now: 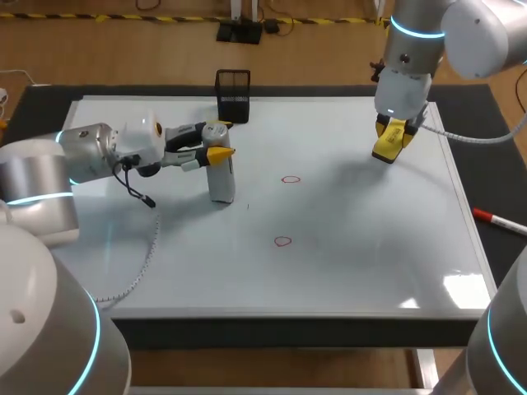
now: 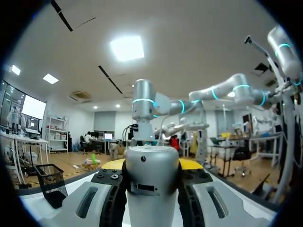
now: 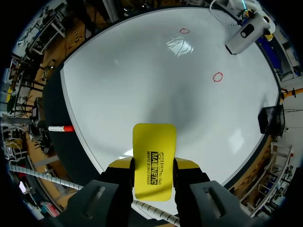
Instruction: Pick up the inspection probe, press it on each red-marked spot on the whiteboard one by one, put down the probe, pick up the eraser, and wipe off all the red marks.
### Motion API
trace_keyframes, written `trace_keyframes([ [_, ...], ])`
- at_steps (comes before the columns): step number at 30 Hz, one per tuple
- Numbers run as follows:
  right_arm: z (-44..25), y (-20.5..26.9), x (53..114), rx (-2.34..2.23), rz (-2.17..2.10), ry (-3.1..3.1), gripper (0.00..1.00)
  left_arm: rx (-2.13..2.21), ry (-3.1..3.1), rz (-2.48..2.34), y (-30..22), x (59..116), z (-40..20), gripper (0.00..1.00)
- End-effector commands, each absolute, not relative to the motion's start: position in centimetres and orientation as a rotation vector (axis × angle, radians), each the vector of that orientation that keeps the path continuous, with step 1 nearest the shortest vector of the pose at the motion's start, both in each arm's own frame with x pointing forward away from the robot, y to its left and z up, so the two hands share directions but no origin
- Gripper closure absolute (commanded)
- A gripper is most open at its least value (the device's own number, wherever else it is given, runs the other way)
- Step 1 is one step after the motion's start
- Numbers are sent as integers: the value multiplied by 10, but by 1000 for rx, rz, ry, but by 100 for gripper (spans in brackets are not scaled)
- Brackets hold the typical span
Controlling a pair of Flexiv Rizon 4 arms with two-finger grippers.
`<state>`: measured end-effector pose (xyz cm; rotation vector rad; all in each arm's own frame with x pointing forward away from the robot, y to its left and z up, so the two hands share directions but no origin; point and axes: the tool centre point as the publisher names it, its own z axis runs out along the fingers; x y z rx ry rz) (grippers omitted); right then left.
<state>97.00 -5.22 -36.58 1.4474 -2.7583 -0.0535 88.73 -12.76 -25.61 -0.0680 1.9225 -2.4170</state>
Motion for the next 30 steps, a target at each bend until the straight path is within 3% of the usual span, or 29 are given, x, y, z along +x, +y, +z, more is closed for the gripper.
trace_keyframes([
  [1, -365, -53, 970, 1450, -50, -2756, 100, -64, 1923, -2419, -127, 887, -258, 100],
  [30, -365, -53, 970, 1450, -50, -2756, 100, -79, 1977, -2376, -122, 886, -248, 100],
])
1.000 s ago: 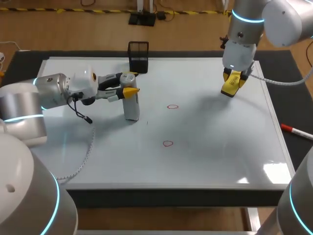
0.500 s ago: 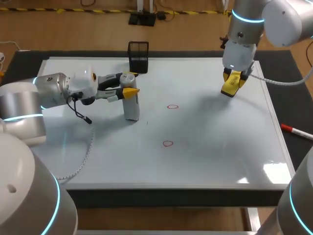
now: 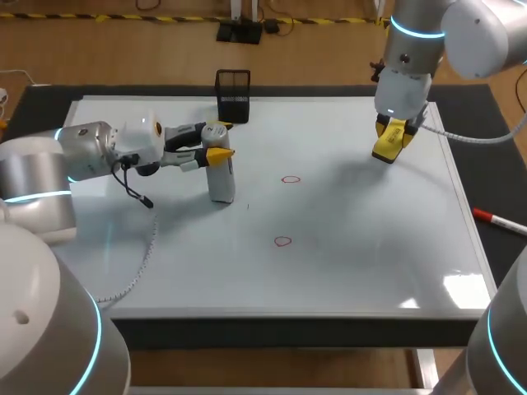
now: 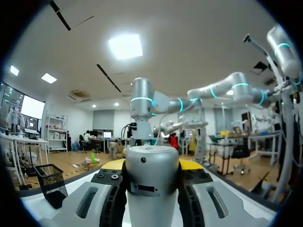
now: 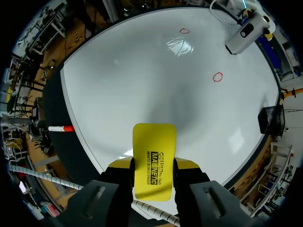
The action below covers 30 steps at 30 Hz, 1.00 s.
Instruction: Pick up the inspection probe, press it on each red-marked spot on the whiteboard one by one, put down the probe, pick up the eraser, and wipe off all the red marks.
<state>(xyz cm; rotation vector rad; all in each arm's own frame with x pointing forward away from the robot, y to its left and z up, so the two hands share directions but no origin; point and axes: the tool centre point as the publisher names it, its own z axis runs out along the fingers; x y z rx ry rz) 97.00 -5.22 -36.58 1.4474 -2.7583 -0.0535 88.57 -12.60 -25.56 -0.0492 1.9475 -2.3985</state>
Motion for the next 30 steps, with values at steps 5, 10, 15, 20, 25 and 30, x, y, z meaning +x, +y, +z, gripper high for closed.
trace_keyframes([
  [5, -365, -53, 970, 1450, -50, -2756, 100, -152, 1984, -2349, -110, 898, -240, 100],
  [10, -365, -53, 970, 1450, -50, -2756, 100, -167, 1983, -2319, -93, 913, -229, 100],
  [15, -365, -53, 970, 1450, -50, -2756, 100, -205, 1975, -2295, -71, 932, -218, 100],
  [20, -365, -53, 970, 1450, -50, -2756, 100, -217, 1961, -2259, -48, 952, -213, 100],
  [25, -365, -53, 970, 1450, -50, -2756, 100, -213, 1924, -2250, -28, 965, -204, 100],
  [30, -365, -53, 970, 1450, -50, -2756, 100, -201, 1878, -2255, -9, 978, -198, 100],
])
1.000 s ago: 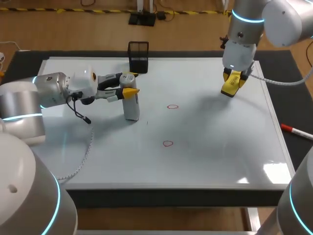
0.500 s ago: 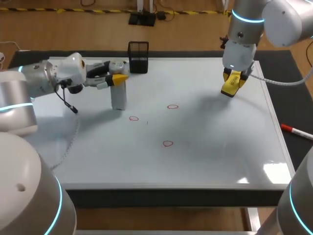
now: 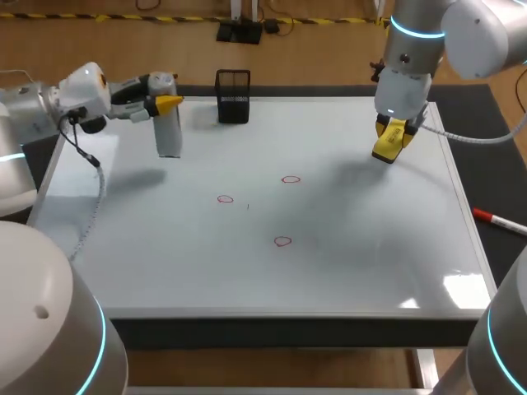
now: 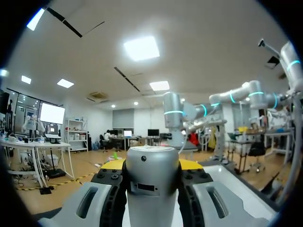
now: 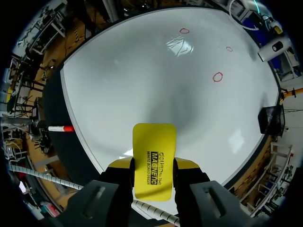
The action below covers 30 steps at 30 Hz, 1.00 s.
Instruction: Pick up the inspection probe, press it on each red-marked spot on the whiteboard one by one, put down the probe, pick up the eraser, and wipe off all the red marks.
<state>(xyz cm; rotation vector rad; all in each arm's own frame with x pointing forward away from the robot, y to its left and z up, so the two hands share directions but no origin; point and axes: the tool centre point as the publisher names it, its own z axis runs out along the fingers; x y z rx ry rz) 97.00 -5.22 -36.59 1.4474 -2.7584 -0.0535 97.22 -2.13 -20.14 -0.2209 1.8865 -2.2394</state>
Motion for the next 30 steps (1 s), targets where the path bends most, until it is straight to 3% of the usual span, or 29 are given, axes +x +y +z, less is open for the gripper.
trace_keyframes([
  [1, -365, -53, 970, 1450, -50, -2756, 100, -201, 1887, -2238, -5, 981, -197, 100],
  [30, -365, -53, 970, 1450, -50, -2756, 100, -216, 1820, -2236, 49, 1011, -197, 100],
])
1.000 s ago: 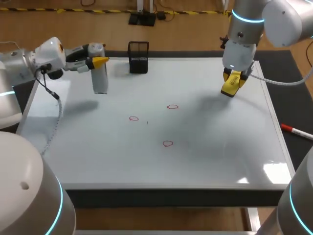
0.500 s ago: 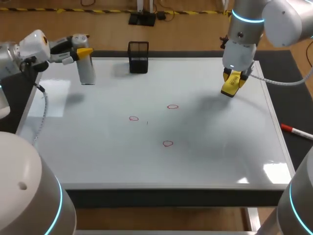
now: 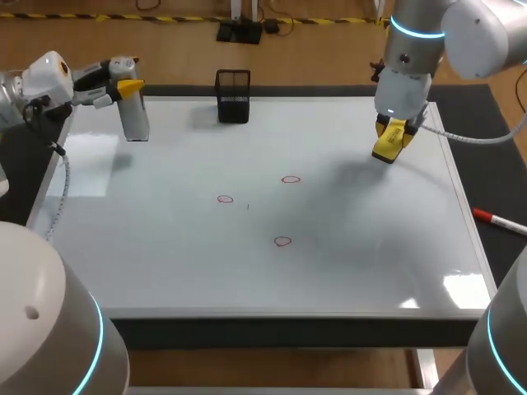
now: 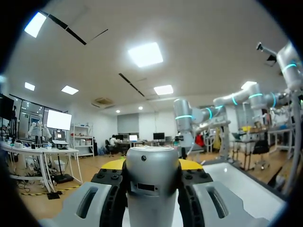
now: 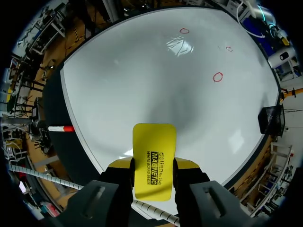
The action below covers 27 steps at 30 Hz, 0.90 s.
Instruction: Pick up the inspection probe, press it on each red-marked spot on the whiteboard one by one, put down the probe, pick up the eraser, and wipe off all the red marks.
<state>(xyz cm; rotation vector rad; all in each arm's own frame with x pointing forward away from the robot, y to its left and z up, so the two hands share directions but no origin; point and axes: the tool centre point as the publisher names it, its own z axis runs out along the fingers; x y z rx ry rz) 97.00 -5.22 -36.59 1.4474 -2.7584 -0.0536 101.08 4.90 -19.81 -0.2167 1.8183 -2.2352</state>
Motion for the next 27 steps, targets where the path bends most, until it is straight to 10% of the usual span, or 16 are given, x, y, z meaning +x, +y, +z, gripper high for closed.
trace_keyframes([
  [1, -365, -53, 970, 1450, -50, -2756, 100, -216, 1820, -2236, 49, 1011, -197, 100],
  [27, -355, 83, 915, 1851, -23, -2570, 100, -216, 1820, -2236, 49, 1011, -197, 100],
])
